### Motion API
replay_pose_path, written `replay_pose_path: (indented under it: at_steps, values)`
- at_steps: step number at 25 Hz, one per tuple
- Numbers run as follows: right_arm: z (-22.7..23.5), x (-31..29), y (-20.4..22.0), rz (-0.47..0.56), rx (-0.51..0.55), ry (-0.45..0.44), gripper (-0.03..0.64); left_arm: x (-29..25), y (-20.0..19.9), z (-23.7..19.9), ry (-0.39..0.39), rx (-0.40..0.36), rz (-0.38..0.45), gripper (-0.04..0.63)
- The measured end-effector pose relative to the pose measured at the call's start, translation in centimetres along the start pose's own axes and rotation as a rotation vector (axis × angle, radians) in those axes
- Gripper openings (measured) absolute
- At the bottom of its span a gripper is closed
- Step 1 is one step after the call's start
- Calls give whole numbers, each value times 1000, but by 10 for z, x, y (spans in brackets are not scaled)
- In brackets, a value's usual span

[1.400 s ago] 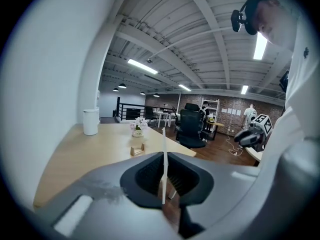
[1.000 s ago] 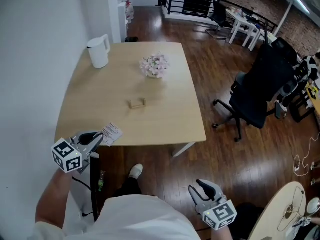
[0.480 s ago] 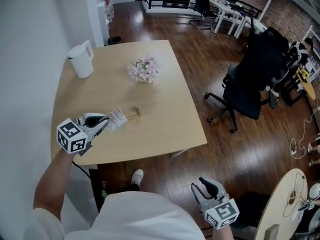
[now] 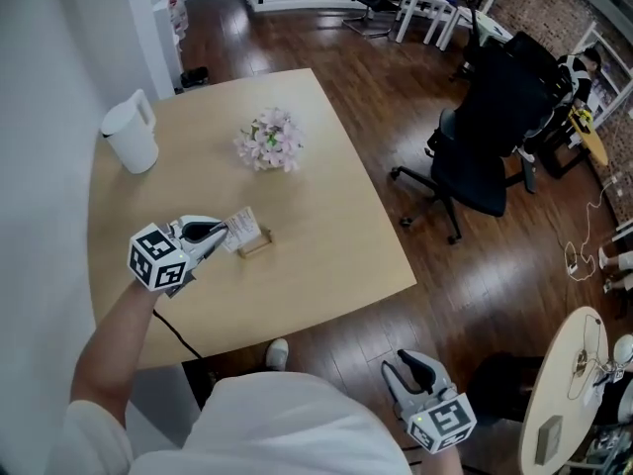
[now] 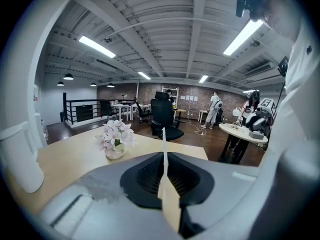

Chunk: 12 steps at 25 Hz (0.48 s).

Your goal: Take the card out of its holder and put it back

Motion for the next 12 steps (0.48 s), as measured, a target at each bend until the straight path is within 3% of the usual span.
replay_pose_path:
  at_steps: [12]
  values:
    - [-11, -20, -16, -60, -26, 73, 138, -51, 27, -37, 93, 9, -40, 17]
Point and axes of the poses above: the fingertips, and each gripper's own axes: x backward along the fingers, z to its right, y out of its underside, the point moved 10 cm from there along x, backward along the fingers, and after that the axes turned 4 degrees about z, right-handed, at the moved point
